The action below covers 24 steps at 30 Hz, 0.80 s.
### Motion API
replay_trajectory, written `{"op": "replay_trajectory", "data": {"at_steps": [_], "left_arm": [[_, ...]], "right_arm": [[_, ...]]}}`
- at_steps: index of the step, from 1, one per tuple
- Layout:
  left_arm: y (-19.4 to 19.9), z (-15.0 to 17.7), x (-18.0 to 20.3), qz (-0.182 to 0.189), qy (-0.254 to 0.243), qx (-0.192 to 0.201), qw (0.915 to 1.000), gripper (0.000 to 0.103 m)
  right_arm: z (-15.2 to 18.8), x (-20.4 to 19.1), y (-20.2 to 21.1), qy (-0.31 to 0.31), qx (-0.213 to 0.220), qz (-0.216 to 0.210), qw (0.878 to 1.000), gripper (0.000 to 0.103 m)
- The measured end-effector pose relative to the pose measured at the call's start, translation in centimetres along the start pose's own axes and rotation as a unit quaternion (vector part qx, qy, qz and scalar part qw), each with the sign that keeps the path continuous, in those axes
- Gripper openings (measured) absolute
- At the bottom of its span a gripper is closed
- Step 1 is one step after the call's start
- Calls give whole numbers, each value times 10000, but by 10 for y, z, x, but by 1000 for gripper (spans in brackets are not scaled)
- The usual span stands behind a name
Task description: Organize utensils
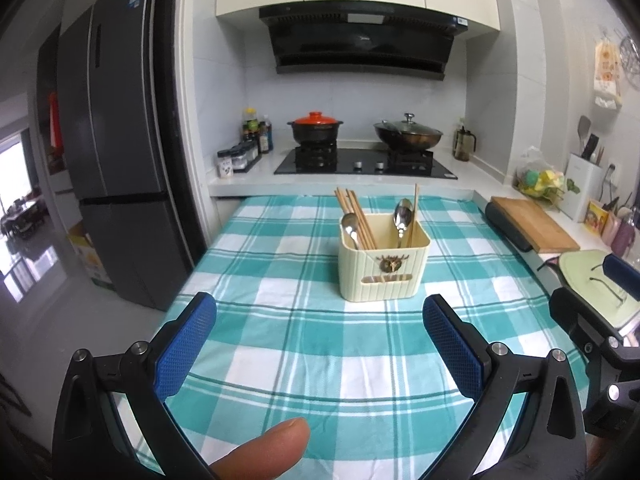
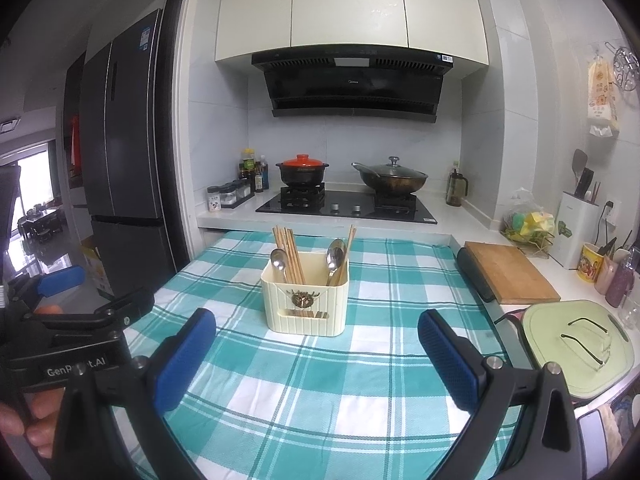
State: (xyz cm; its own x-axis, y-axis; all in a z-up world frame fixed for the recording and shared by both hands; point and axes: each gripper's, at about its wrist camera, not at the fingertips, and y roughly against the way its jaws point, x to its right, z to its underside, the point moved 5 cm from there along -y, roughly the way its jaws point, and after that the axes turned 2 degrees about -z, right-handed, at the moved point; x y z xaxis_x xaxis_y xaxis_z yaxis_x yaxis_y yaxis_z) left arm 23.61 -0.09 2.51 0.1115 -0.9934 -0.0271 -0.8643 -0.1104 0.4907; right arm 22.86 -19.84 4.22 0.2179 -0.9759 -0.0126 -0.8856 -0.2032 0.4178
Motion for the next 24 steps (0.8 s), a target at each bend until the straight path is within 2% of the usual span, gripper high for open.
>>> {"op": "replay_trajectory", "data": {"at_steps": [13, 24], "left_arm": [[4, 0, -3, -20, -29, -26, 10000, 103], [3, 1, -4, -154, -57, -65, 9998, 103]], "right_arm": [[-2, -8, 7, 22, 5, -212, 9998, 103], [0, -10, 7, 52, -11, -215, 9998, 103]]}}
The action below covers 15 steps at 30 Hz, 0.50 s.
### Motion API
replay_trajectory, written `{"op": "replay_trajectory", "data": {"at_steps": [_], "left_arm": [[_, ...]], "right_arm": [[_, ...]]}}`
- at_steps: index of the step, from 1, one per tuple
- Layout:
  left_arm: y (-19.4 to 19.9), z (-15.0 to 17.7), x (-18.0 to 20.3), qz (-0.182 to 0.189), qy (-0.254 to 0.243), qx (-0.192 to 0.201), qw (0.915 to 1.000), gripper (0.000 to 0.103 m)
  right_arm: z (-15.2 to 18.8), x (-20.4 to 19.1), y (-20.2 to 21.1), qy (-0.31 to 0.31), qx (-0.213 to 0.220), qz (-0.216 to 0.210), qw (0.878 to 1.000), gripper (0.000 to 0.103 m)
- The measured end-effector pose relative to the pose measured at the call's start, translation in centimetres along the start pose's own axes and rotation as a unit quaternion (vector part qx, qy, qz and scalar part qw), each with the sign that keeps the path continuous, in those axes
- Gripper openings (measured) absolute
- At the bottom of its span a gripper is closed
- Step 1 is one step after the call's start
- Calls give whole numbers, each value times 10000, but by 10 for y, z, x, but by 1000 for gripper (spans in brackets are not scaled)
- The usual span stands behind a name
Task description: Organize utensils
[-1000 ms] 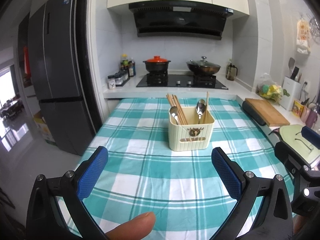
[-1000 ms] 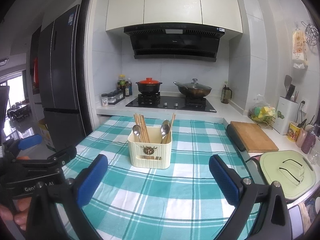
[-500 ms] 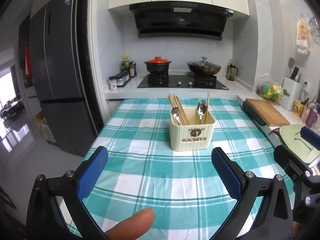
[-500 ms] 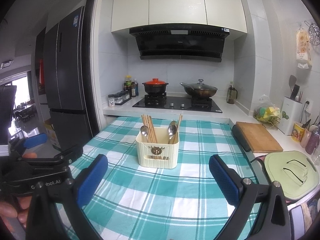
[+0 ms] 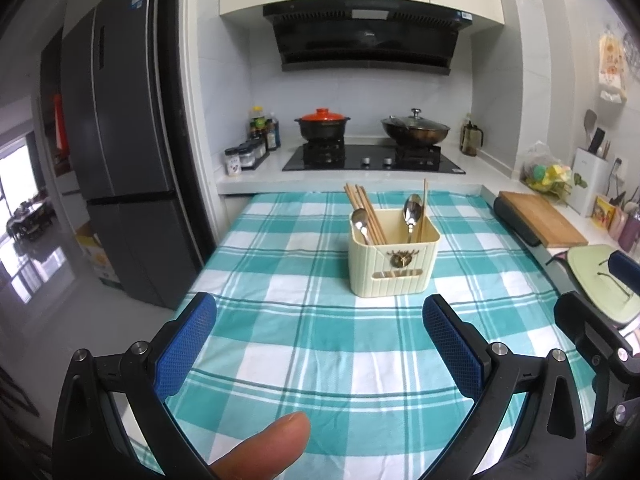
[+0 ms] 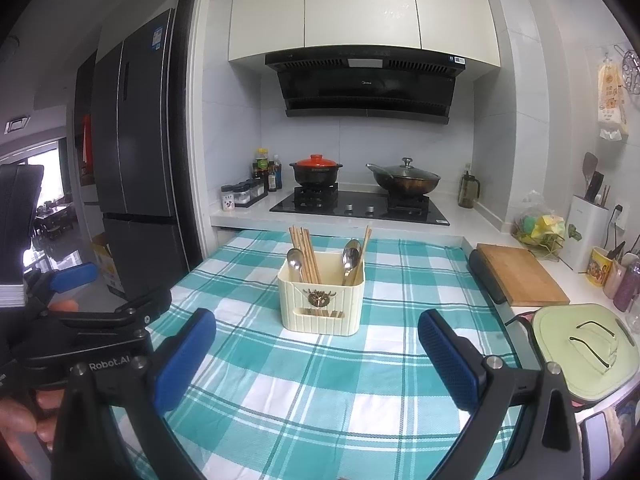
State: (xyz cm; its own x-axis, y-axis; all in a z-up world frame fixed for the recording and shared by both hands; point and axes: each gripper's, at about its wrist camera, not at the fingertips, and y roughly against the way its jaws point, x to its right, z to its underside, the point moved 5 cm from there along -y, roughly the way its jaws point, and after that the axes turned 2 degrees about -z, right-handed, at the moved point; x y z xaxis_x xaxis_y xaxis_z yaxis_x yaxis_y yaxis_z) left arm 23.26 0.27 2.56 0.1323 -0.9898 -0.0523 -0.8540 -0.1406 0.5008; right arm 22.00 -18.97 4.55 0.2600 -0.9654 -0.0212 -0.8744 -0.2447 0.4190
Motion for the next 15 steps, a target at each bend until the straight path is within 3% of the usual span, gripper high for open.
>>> {"op": "replay_trajectory", "data": {"at_steps": [15], "left_arm": [[1, 2, -1, -21, 8, -34, 10000, 103]], "right_arm": [[0, -1, 1, -17, -16, -25, 10000, 103]]}}
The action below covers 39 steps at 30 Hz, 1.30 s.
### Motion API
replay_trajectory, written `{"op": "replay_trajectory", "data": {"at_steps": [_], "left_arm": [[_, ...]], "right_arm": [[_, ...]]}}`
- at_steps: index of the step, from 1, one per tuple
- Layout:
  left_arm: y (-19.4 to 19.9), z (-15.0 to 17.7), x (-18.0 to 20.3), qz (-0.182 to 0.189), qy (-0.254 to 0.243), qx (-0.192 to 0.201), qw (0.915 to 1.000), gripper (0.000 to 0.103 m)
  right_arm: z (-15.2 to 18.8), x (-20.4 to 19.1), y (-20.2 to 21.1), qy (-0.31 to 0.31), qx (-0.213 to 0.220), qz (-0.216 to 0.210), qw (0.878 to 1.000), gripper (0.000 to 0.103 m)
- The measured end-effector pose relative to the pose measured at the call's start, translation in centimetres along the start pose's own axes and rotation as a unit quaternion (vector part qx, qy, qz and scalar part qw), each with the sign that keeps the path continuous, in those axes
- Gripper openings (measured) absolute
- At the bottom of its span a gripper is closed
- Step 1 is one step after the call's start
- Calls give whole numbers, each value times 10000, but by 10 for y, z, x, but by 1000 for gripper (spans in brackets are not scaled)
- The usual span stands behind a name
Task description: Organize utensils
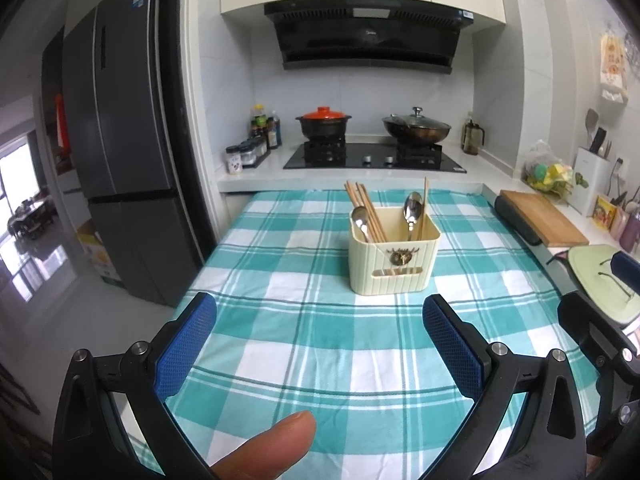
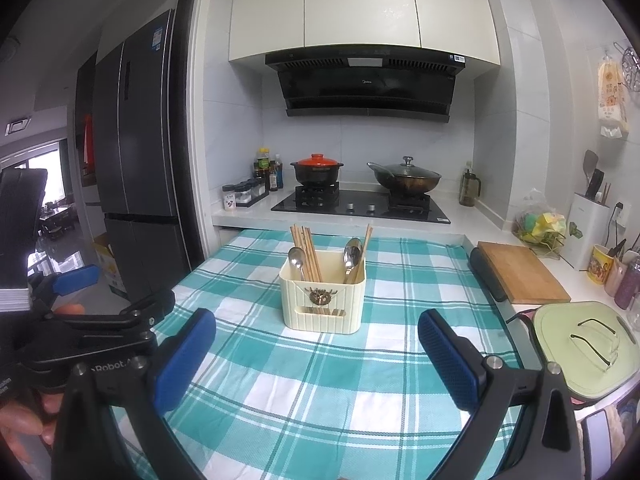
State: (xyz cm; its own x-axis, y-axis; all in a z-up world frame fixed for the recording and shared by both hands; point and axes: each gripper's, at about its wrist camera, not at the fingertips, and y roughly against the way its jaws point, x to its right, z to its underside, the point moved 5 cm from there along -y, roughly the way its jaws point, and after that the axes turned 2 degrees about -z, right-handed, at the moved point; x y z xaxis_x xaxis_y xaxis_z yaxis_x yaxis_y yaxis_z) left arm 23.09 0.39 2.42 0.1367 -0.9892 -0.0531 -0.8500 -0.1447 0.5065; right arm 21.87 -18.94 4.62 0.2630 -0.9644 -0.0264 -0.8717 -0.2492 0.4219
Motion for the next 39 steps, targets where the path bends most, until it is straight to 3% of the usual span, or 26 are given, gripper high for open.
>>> {"op": "replay_trajectory", "data": {"at_steps": [39], "left_arm": [[-4, 5, 5, 0, -67, -58, 10000, 103]], "right_arm": [[5, -3, -4, -31, -81, -8, 10000, 103]]}}
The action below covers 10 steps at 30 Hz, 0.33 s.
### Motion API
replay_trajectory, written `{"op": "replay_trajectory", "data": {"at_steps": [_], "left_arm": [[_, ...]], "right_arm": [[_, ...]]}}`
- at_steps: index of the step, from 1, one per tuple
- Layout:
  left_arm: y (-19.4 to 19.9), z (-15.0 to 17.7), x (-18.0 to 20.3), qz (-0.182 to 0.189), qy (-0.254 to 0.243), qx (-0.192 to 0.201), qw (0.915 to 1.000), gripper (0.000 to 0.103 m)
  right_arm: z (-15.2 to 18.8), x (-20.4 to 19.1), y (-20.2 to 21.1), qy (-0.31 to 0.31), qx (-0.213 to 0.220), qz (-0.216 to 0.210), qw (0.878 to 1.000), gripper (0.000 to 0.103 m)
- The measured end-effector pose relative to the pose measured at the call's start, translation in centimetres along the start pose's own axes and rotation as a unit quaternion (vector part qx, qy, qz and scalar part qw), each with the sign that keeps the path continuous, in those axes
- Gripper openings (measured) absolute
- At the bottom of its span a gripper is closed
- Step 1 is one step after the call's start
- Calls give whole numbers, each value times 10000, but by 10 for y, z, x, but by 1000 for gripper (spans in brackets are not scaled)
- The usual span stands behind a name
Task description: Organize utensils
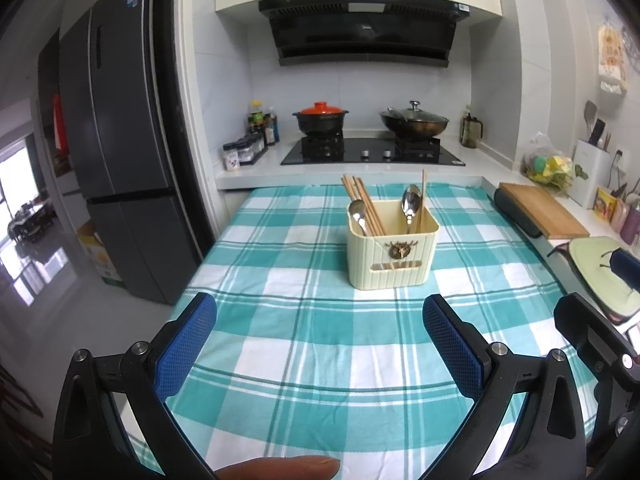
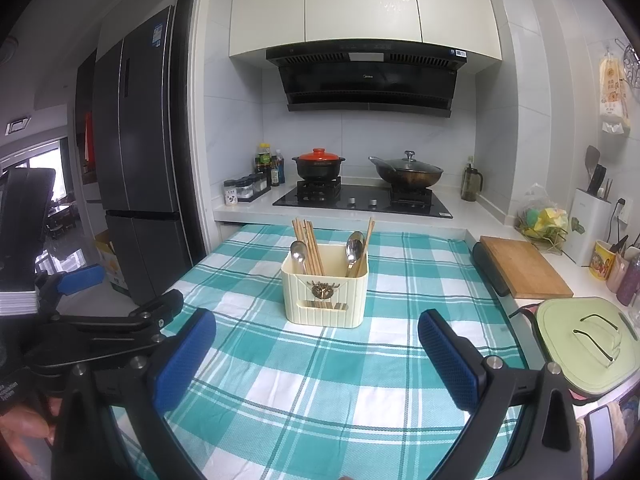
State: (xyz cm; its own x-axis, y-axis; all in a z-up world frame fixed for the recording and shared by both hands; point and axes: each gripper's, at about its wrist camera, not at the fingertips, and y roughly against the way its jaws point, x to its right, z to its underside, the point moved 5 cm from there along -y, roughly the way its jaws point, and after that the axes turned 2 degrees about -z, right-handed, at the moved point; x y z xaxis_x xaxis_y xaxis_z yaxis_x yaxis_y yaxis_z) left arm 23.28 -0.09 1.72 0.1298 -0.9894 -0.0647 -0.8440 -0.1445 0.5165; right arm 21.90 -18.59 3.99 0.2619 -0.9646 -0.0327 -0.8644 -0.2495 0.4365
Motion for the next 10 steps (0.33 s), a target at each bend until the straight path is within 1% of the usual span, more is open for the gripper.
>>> {"op": "replay_trajectory", "data": {"at_steps": [4, 8, 10], "left_arm": [[-1, 1, 1, -2, 1, -15, 10000, 103], [-1, 2, -1, -88, 153, 49, 9998, 103], [-1, 2, -1, -89, 124, 56, 9999, 103]], "right_arm": [[0, 0, 0, 0, -5, 8, 10000, 103], [2, 1, -1, -32, -32, 3, 10000, 103], [2, 1, -1, -34, -29, 4, 10000, 103]]}}
